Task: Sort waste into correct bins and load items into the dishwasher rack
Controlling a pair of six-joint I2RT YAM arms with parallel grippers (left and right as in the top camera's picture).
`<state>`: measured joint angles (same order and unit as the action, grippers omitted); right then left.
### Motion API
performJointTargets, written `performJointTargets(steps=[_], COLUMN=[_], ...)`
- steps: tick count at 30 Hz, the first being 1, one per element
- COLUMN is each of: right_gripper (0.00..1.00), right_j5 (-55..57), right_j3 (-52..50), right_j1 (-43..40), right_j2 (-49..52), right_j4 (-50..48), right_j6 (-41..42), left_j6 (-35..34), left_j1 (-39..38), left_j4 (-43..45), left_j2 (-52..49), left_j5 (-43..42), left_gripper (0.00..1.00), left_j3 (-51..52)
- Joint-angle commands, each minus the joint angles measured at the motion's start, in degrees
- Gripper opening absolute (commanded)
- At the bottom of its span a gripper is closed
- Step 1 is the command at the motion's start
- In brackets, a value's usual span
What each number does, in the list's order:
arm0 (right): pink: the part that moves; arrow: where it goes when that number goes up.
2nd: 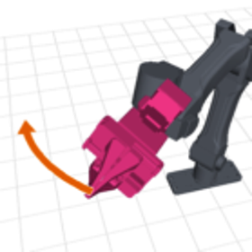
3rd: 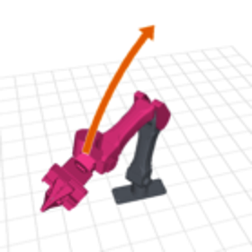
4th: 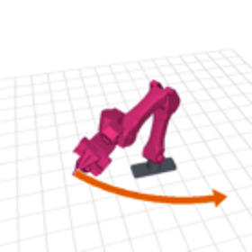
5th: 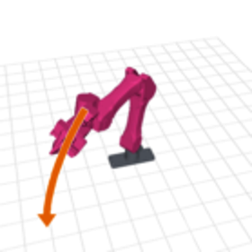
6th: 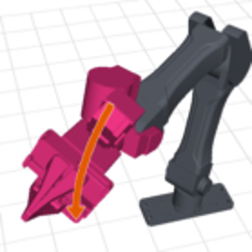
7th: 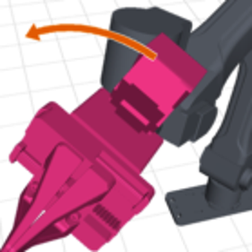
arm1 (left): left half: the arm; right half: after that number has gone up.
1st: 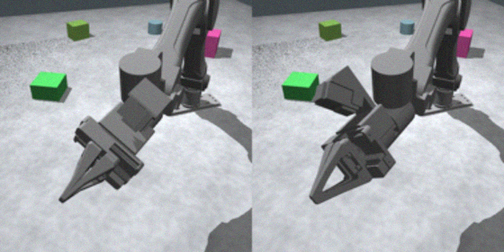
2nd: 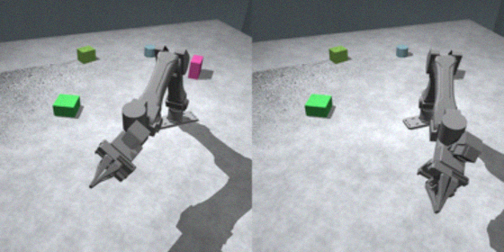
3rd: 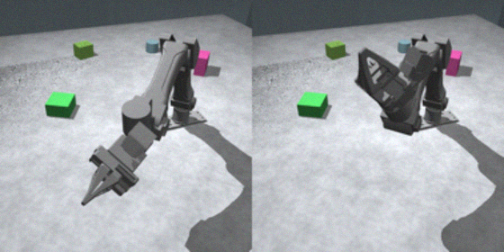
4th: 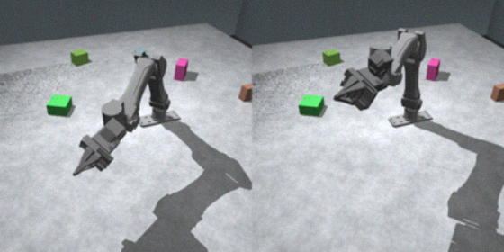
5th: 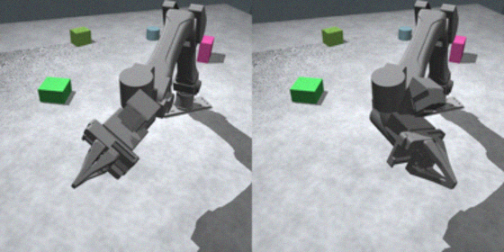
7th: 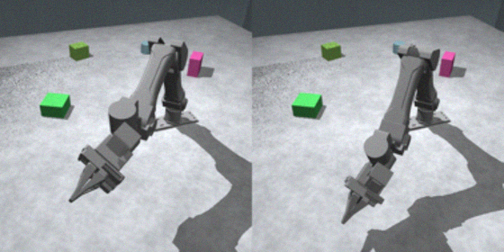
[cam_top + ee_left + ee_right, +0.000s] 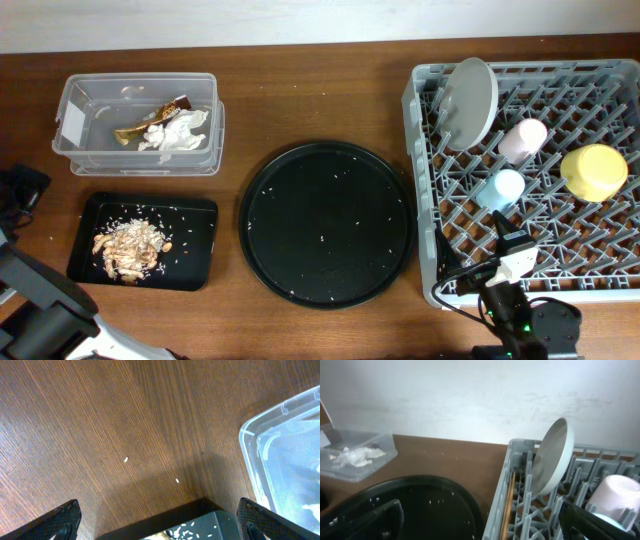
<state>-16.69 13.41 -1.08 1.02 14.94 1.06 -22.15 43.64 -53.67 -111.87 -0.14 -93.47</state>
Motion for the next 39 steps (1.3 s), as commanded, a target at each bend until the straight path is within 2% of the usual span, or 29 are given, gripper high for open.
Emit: performJointTargets(steps=[1, 4, 5, 9, 20, 22, 37, 39], right_gripper=[0.98, 0.98, 0.98, 0.98, 0.98, 0.98, 0.98, 0.98], right_j5=[0.0, 5.0, 6.3, 9.5, 15.3, 15.9, 15.9, 15.9], right_j3=[-6.6, -12.5, -13.1, -13.1, -13.1, -13.1, -13.1, -13.1], right_j1=[0.3, 0.4, 0.3, 0.4, 0.4, 0.4, 0.4, 0.4], right_j2=[-0.8, -0.8, -0.8, -0.8, -0.8, -0.8, -0.8, -0.8], right_j4=[-10.8, -20.6, -21.0, -11.0, -10.4, -10.3, -10.4, -10.4], right_j6=[-0.2, -0.2, -0.2, -0.2, -1.2, -5.3, -5.3, -5.3], left_j6=[-0.3, -0.3, -0.3, -0.3, -0.3, -0.3, -0.3, -0.3], left_j1=[0.0, 0.1, 0.1, 0.2, 0.2, 0.2, -0.1, 0.2], left_j4=[0.0, 0.0, 0.0, 0.0, 0.0, 0.0, 0.0, 0.0], left_j2=[1.4, 1.4, 1.4, 1.4, 1.4, 1.4, 1.4, 7.5], left_j5=[-0.1, 0.0, 0.0, 0.0, 0.0, 0.0, -0.1, 0.0], left_gripper=[0.99, 0.99, 0.99, 0.99, 0.99, 0.99, 0.99, 0.99], left_j3=[-0.1, -0.1, -0.1, -0.1, -0.1, -0.1, -0.1, -0.1])
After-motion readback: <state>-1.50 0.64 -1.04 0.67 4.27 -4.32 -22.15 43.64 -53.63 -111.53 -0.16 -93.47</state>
